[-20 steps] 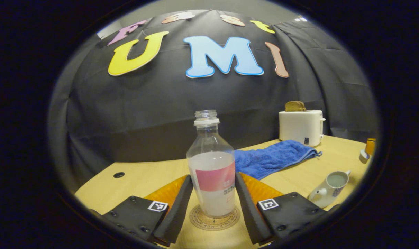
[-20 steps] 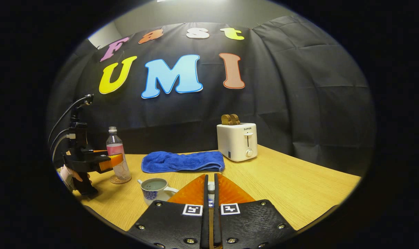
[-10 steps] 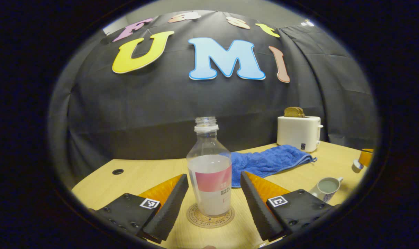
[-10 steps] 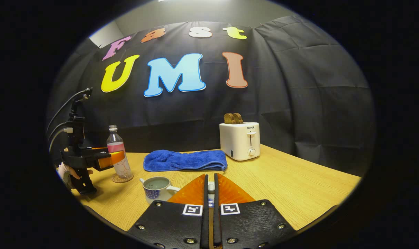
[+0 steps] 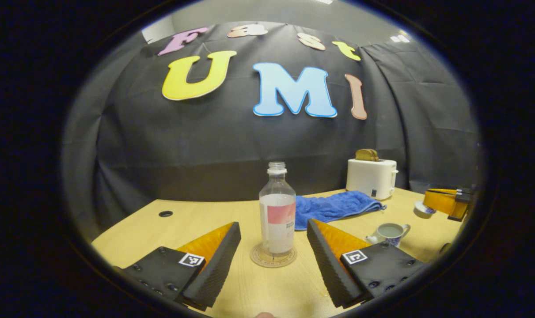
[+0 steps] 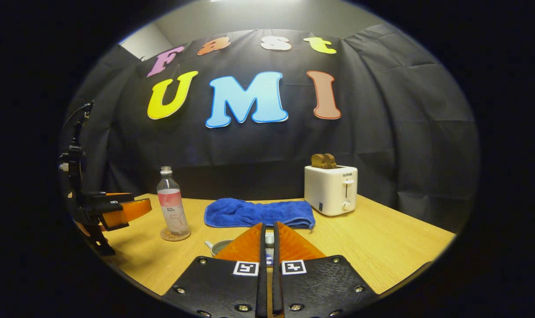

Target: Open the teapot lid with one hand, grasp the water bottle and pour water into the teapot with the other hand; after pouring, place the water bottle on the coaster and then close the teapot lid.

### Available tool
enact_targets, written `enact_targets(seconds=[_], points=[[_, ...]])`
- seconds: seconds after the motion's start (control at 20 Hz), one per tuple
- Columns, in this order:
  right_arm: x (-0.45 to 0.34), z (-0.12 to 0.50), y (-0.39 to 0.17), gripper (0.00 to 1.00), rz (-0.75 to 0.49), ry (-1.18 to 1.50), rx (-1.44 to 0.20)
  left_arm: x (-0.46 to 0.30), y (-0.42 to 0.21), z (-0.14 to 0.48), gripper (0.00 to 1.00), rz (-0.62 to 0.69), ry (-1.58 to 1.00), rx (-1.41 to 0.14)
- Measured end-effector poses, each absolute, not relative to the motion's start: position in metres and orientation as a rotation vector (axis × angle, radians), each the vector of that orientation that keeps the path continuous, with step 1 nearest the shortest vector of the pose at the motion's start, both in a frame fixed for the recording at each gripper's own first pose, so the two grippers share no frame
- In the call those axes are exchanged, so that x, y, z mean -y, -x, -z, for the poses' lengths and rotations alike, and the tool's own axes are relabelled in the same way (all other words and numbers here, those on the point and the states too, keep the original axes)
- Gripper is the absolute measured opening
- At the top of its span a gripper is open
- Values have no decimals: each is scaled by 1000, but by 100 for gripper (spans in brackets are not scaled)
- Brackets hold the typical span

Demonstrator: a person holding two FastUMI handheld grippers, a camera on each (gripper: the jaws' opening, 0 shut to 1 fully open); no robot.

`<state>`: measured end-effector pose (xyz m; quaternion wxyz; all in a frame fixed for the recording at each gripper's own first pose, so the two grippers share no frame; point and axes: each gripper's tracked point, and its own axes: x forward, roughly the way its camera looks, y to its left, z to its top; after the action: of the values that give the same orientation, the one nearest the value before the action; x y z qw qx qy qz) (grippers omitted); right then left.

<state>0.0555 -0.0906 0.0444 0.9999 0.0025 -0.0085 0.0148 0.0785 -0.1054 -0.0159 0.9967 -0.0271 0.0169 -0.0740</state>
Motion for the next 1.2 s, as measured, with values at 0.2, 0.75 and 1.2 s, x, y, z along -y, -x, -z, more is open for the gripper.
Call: enact_targets(seconds=[0.2,0.75,1.2], points=[[63,-38,-69,5,-84,0,-18,72,-45,2,100,90,88,19],[43,-12,-87,5,-98,2,-105,44,3,-9,100,53,95,67],[43,0,-94,5,-91,9,-131,57,10,2,100,76,143,45]])
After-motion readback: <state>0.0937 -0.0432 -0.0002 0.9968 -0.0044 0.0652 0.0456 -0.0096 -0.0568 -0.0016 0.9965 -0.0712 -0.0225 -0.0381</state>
